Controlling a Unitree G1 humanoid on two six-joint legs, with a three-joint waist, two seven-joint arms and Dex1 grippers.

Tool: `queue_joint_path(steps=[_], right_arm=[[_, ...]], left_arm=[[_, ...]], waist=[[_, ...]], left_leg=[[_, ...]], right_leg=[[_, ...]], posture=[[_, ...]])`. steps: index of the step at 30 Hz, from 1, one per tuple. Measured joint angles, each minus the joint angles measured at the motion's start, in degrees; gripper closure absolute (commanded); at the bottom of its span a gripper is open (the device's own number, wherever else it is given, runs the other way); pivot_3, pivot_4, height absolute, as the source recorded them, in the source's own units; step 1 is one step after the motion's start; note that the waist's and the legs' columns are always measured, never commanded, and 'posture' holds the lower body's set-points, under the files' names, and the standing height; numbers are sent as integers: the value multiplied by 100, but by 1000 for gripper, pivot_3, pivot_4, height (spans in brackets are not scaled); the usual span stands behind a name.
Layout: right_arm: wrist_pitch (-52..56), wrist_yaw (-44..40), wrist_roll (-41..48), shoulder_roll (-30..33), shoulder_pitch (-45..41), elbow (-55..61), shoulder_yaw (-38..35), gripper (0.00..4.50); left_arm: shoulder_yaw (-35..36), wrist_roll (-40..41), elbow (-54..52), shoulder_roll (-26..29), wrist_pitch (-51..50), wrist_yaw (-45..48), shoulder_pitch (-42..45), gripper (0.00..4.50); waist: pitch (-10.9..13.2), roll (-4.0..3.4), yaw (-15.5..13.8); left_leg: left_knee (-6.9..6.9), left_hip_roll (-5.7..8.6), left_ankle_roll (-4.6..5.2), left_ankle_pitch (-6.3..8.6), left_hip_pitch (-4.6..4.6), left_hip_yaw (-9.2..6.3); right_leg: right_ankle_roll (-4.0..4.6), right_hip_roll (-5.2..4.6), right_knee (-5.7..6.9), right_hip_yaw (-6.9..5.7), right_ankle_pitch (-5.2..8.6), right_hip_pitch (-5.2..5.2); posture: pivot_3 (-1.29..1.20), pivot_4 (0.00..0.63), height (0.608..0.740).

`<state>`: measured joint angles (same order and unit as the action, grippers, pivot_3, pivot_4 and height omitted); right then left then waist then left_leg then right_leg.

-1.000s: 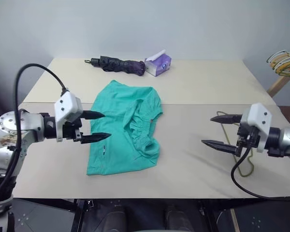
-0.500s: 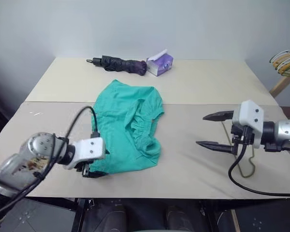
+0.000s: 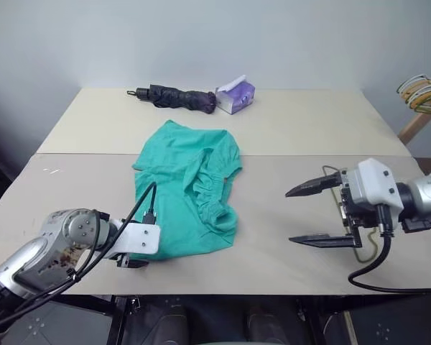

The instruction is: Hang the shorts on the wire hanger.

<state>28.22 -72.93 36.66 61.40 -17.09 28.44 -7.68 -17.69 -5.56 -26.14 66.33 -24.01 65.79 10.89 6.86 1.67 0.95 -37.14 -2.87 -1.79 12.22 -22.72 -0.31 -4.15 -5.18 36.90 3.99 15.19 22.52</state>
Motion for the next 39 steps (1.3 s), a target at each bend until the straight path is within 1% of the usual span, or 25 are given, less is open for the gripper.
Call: queue_joint_path(steps=[2, 5, 6, 9, 15, 19, 21, 23, 26, 27, 28, 30, 31, 37, 39], right_arm=[[0, -1, 0, 0, -1, -27, 14, 0], [0, 14, 1, 0, -9, -47, 14, 0], [0, 23, 2, 0, -13, -47, 14, 0], [-1, 47, 2, -3, -16, -52, 15, 0], [-1, 56, 1, -35, -31, -79, 42, 0], [-18, 158, -113, -178, -154, -69, 253, 0], [-260, 341, -523, -391, -386, -48, 576, 0], [-736, 497, -1229, -661, -724, -53, 1131, 0], [-1467, 579, -2203, -1059, -1216, -168, 1951, 0], [-1756, 611, -2583, -1224, -1413, -316, 2251, 0], [-1893, 644, -2778, -1335, -1495, -407, 2405, 0], [-2081, 746, -3203, -1652, -1750, -658, 2727, 0], [-2299, 857, -3586, -1915, -1953, -844, 3013, 0], [-3107, 1278, -4784, -2642, -2225, -1453, 3801, 0], [-3394, 1443, -5174, -2721, -2268, -1642, 3962, 0]], left_arm=[[0, -64, 10, -10, 19, -15, -29, 2357], [1, -135, 156, -51, 18, -46, -17, 3375], [1, -153, 213, -71, 17, -55, 4, 3534], [1, -293, 520, -164, 9, -127, 179, 4418], [16, -412, 822, -278, 5, -167, 353, 4464], [65, -353, 1007, -350, 18, -134, 460, 4464], [161, -214, 1194, -349, 133, -22, 599, 4464], [385, -65, 1294, -346, 273, 59, 812, 4464], [570, 26, 1378, -336, 317, 112, 1082, 4464], [590, 33, 1409, -336, 334, 129, 1128, 4464], [597, 35, 1432, -337, 361, 135, 1119, 4464], [595, 35, 1479, -343, 374, 149, 1104, 4464], [597, 35, 1478, -362, 374, 147, 1107, 4464], [634, 63, 1417, -369, 296, 140, 967, 4464], [639, 98, 1395, -369, 247, 132, 909, 4464]], waist=[[-1, -5, -9], [-1, -10, -1], [-2, -11, 0], [-2, -12, 1], [0, -12, 1], [6, -5, 3], [13, 5, 26], [33, 11, 36], [36, 10, 42], [36, 10, 41], [39, 10, 34], [52, 15, 36], [61, 14, 42], [77, 14, -5], [85, 15, -27]], left_leg=[[0, 0, 0, 0, 11, 0], [8, 0, 0, 0, 37, 2], [9, 0, 0, 0, 38, 2], [13, -1, 0, 0, 35, 2], [16, -1, 4, 3, 27, 4], [15, -1, 4, 3, 29, 4], [16, -4, 4, 3, 27, 4], [16, -4, 4, 3, 18, 4], [15, -3, 4, 3, -28, 5], [12, -1, 4, 3, -48, 5], [10, -1, 4, 3, -61, 5], [10, -2, 4, 3, -59, 4], [11, -2, 4, 2, -58, 4], [10, -2, 4, 2, -57, 4], [10, -2, 3, 2, -57, 4]], right_leg=[[0, 0, 0, 0, 1, -11], [1, 0, -1, 0, 10, -28], [2, 0, -1, 0, 11, -29], [1, 1, -1, 0, 12, -26], [1, 0, -5, 1, 13, -21], [-1, 1, -5, 1, 14, -21], [-1, 3, -4, 1, 14, -17], [-2, 3, -4, 1, 15, -7], [1, 3, 2, 1, 10, 39], [15, 2, 10, 2, 1, 59], [33, 2, 12, 1, -10, 71], [36, 4, 18, 1, -11, 72], [38, 5, 21, 1, -12, 74], [38, 4, 21, 0, -12, 71], [39, 4, 21, 0, -13, 71]], posture=[[-41, 114, 740], [-41, 114, 740], [-37, 115, 740], [-34, 116, 740], [-25, 121, 740], [-24, 124, 740], [-22, 126, 740], [-22, 126, 740], [-18, 127, 740], [-14, 128, 740], [-12, 128, 740], [-5, 128, 740], [-4, 129, 740], [17, 135, 740], [21, 136, 740]])
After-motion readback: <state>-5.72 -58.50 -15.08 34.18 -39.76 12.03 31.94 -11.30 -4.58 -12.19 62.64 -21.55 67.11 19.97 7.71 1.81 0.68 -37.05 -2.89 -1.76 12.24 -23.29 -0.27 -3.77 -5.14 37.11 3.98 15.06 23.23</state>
